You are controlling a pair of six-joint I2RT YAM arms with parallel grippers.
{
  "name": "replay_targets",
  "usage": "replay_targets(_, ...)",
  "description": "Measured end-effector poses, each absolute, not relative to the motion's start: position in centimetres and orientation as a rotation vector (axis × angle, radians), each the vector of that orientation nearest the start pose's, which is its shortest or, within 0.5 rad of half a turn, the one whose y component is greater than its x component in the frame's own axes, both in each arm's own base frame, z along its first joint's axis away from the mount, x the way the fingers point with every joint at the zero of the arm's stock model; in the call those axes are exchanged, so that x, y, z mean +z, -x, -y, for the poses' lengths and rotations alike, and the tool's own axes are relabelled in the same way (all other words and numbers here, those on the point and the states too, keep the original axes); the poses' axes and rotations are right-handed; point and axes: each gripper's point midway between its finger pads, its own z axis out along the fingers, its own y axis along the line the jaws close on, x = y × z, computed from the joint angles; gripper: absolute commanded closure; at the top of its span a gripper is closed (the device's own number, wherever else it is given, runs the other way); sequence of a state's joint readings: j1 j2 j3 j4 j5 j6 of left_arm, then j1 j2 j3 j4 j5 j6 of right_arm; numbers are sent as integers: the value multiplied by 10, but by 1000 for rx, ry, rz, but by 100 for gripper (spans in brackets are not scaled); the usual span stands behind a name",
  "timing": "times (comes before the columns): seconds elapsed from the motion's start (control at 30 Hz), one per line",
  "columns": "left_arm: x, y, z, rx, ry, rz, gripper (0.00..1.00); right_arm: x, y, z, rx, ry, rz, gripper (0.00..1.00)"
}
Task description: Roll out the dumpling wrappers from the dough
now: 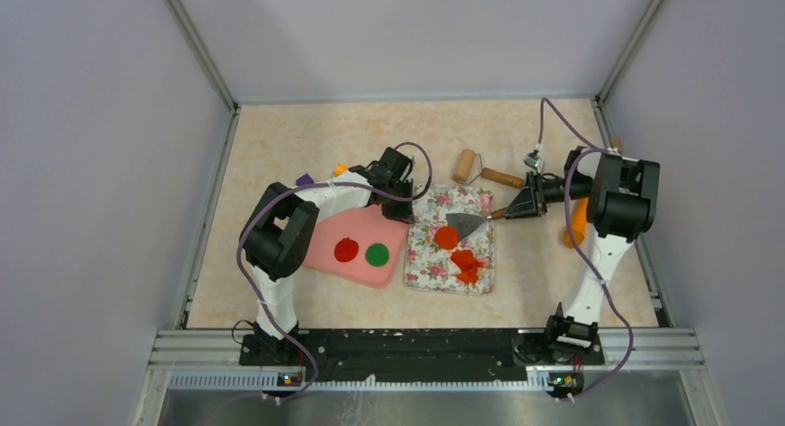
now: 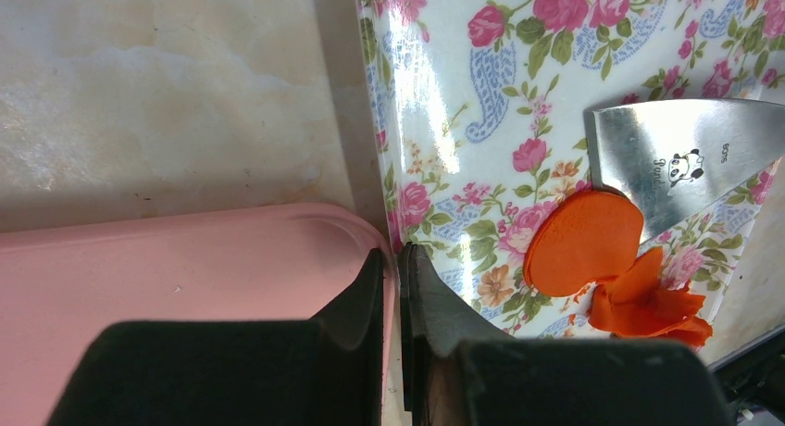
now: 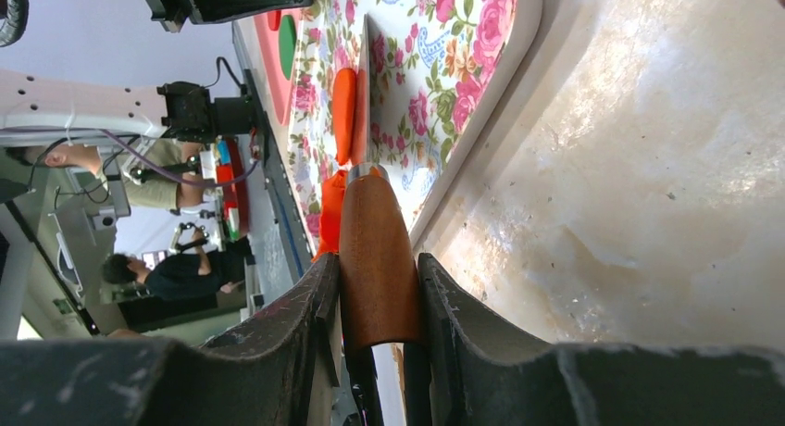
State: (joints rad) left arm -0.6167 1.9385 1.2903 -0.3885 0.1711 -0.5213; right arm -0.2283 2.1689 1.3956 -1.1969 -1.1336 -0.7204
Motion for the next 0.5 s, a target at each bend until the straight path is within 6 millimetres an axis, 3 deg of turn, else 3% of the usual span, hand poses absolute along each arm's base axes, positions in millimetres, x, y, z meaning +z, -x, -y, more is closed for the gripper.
replay_targets(0.5,32,-329,295,-597,-195,-2713,100,52,-310,-89,1669,324,-2451,100)
